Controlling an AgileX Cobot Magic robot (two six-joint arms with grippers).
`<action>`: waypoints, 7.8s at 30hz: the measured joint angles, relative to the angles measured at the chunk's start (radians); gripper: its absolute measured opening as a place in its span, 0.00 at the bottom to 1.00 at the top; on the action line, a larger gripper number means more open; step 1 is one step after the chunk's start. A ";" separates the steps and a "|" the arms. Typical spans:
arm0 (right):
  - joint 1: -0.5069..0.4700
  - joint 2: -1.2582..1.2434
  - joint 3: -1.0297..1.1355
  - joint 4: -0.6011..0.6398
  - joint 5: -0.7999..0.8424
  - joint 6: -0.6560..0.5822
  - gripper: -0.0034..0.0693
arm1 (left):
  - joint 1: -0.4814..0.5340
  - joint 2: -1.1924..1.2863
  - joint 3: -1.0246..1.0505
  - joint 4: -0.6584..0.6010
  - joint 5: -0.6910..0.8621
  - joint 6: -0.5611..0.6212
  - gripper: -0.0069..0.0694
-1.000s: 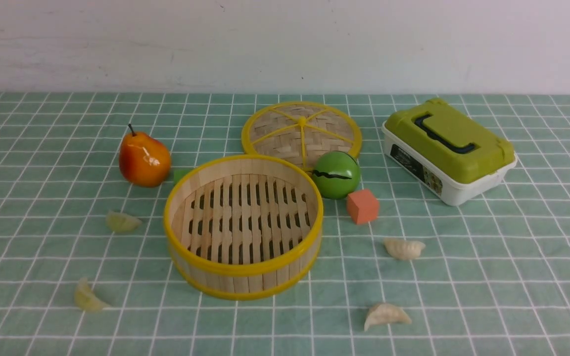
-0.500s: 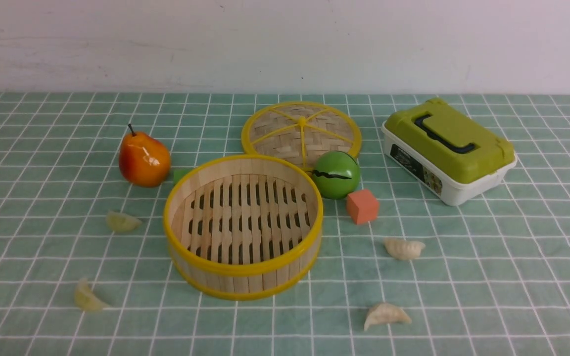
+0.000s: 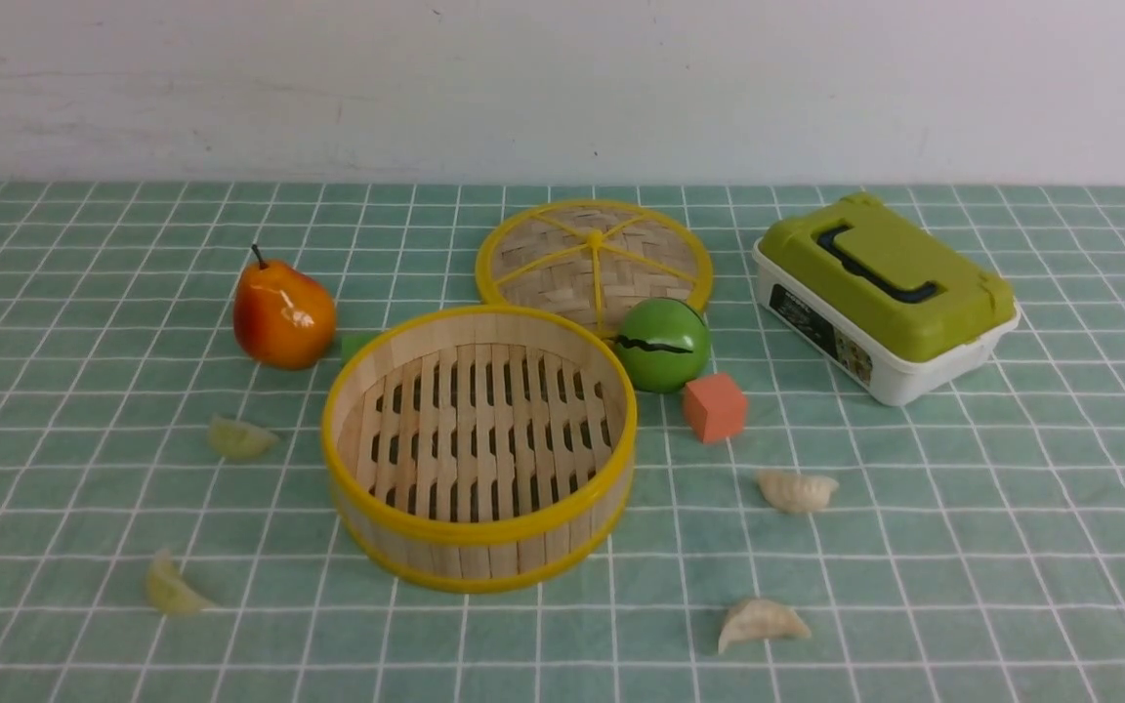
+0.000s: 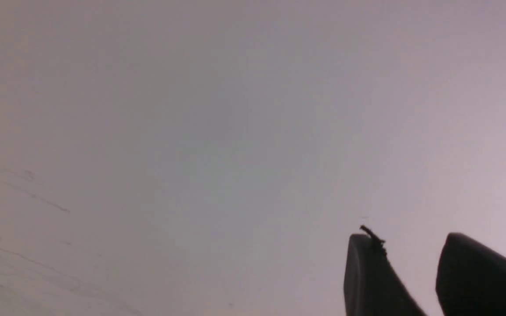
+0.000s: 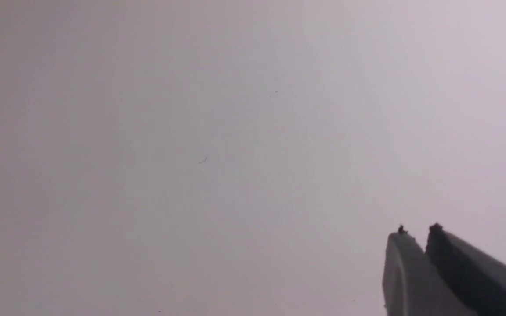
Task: Put the dumplings into the steamer on the table with the blue tablecloth.
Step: 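Reach for and grasp a dumpling on the table with the left gripper, then place the dumpling into the bamboo steamer basket with the left gripper, then reach for and grasp a dumpling on the table with the left gripper, then place the dumpling into the bamboo steamer basket with the left gripper, then reach for and grasp a dumpling lying on the table beside the steamer, then place the dumpling in the bamboo steamer basket with the right gripper, then reach for and grasp a dumpling lying on the table beside the steamer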
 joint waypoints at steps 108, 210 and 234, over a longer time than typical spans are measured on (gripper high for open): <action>0.386 0.980 -0.528 0.000 0.833 -0.319 0.10 | 0.016 1.985 -1.468 0.082 1.232 -0.241 0.59; 0.643 2.079 -1.671 0.528 1.044 -0.767 0.32 | -0.339 0.330 -0.420 0.250 1.296 0.031 0.07; 0.593 2.050 -1.951 -0.045 1.469 -0.514 0.75 | -0.339 0.291 -0.420 0.255 1.283 0.030 0.07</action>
